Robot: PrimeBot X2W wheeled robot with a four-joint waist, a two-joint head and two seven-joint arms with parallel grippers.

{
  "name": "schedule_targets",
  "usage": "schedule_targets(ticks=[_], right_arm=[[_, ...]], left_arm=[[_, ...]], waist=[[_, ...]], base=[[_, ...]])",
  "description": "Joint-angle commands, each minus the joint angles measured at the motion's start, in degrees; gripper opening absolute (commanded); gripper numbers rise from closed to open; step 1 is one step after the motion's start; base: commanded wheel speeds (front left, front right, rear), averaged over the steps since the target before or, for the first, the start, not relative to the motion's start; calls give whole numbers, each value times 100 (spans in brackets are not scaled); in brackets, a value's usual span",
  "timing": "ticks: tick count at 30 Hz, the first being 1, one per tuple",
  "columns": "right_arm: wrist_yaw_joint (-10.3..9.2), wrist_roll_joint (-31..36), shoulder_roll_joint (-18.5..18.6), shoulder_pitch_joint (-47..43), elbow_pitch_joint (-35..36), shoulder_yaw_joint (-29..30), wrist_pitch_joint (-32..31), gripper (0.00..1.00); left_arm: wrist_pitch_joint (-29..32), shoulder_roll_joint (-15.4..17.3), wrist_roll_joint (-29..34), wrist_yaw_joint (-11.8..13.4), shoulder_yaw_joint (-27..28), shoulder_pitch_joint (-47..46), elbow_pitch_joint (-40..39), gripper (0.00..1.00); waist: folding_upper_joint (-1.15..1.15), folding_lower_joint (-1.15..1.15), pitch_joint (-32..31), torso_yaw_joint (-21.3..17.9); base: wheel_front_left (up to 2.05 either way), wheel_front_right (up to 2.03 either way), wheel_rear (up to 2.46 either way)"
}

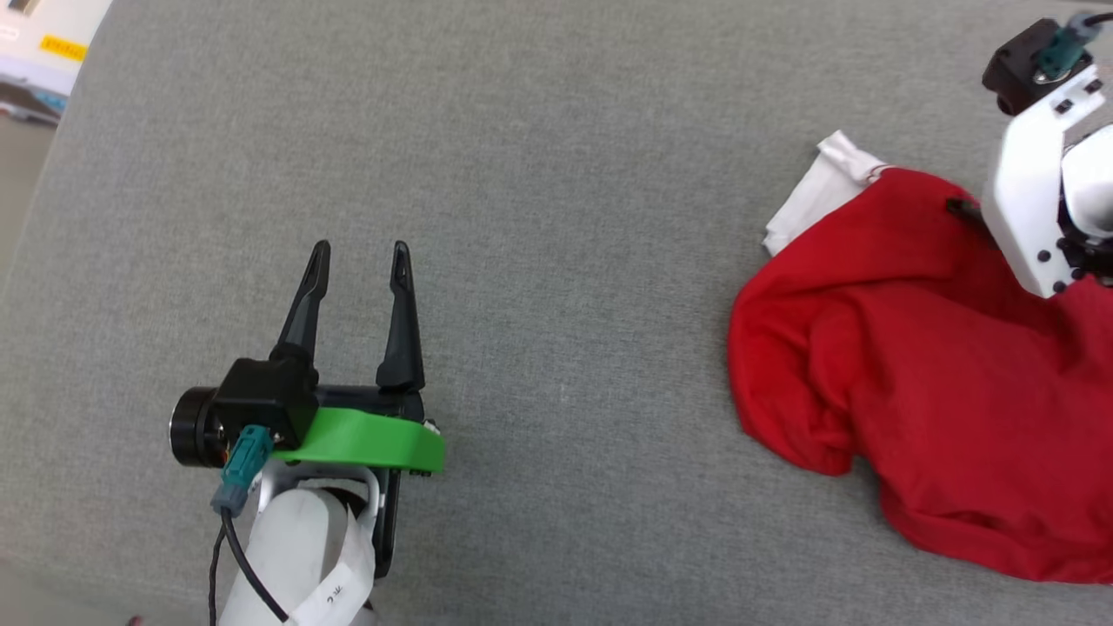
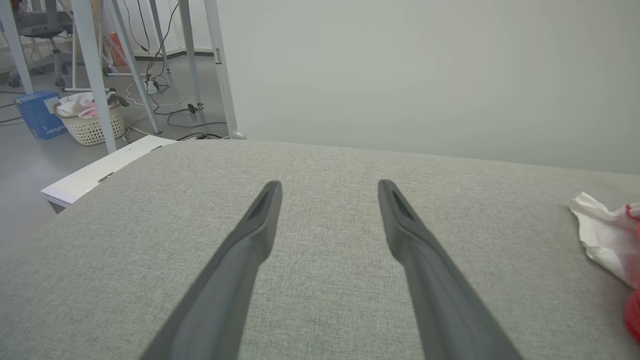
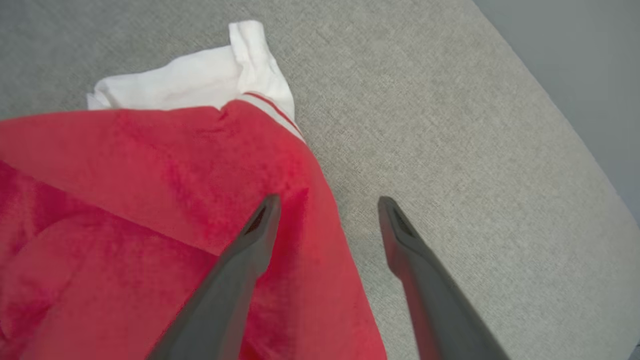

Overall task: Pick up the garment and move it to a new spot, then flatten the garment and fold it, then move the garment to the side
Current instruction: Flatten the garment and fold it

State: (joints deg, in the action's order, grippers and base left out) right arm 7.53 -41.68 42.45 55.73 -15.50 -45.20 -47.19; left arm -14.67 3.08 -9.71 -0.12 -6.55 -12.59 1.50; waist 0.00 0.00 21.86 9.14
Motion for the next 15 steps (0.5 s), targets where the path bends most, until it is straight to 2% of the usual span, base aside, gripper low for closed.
schedule_targets(ticks=[1, 8, 13, 14, 15], right_arm=[[-4, 13, -36, 111, -151, -155, -1, 100], [-4, -94, -139, 178, -1088, -1027, 323, 100], [-4, -396, -186, 79, -1330, -1458, 619, 100], [-4, -431, -190, 112, -1318, -1532, 748, 40], [-4, -456, -187, 171, -1290, -1595, 913, 0]], left_arm=[[-33, -20, -57, 40, -29, -133, -22, 100], [-33, -20, -159, 108, -138, -276, -11, 100], [-33, -20, -150, 129, -116, -272, 21, 100], [-33, -20, -141, 129, -100, -266, 35, 100], [-33, -20, -130, 124, -85, -259, 55, 100]], waist=[[0, 0, 294, 234], [0, 0, 511, 360], [0, 0, 509, 328], [0, 0, 485, 306], [0, 0, 451, 283]], base=[[0, 0, 0], [0, 0, 0], [0, 0, 0], [0, 0, 0], [0, 0, 0]])
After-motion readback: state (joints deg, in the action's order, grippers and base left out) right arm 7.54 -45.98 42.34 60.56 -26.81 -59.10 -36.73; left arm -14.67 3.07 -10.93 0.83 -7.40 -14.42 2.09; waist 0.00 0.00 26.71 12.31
